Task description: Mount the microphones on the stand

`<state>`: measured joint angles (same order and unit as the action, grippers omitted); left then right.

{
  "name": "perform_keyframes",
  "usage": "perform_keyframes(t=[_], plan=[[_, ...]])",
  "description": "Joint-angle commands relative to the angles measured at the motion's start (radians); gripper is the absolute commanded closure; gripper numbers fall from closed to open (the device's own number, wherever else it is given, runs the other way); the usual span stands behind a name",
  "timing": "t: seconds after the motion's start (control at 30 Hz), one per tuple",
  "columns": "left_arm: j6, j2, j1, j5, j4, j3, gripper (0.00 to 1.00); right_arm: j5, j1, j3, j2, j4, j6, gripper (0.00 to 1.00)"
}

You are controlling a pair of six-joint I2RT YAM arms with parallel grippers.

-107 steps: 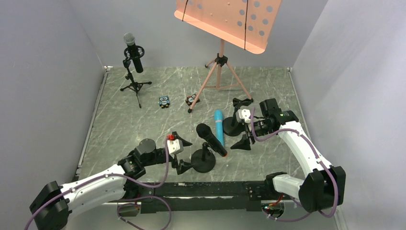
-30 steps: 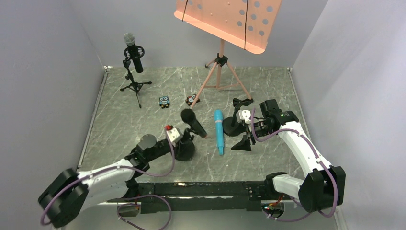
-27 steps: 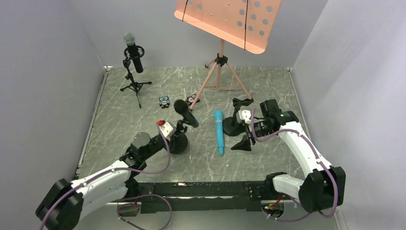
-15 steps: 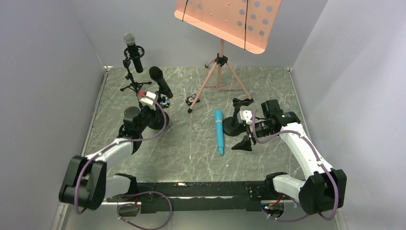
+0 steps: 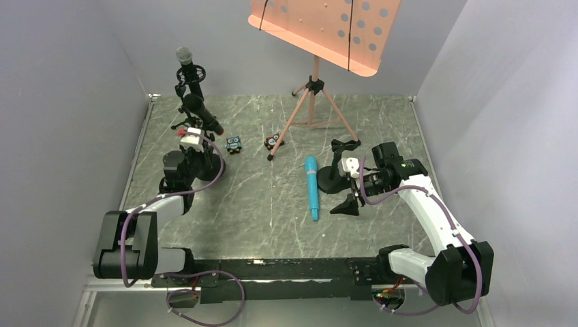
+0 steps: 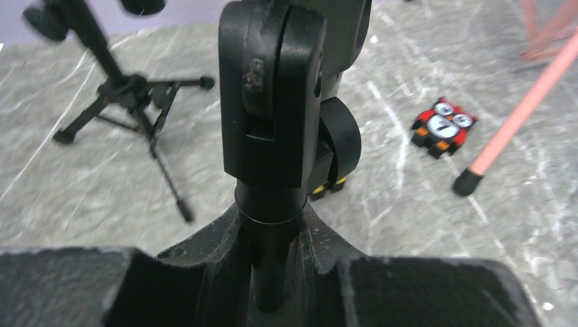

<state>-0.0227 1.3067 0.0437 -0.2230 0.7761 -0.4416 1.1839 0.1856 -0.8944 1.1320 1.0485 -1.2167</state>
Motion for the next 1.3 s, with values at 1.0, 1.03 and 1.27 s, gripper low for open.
perform_keyframes(t=[1.0, 1.03, 1.27], plan=[[-0.109, 0.196, -0.298, 0.104, 0.428, 0.059, 0.94, 0.021, 0.001, -0.016, 0.01, 0.02, -0.053, 0.33], [-0.109, 0.195, -0.298, 0.109, 0.429, 0.062, 0.88, 0.023, 0.001, -0.017, 0.011, 0.023, -0.054, 0.33], [-0.106, 0.168, -0.297, 0.097, 0.379, 0.072, 0.61, 0.02, 0.001, -0.02, 0.004, 0.029, -0.062, 0.32]])
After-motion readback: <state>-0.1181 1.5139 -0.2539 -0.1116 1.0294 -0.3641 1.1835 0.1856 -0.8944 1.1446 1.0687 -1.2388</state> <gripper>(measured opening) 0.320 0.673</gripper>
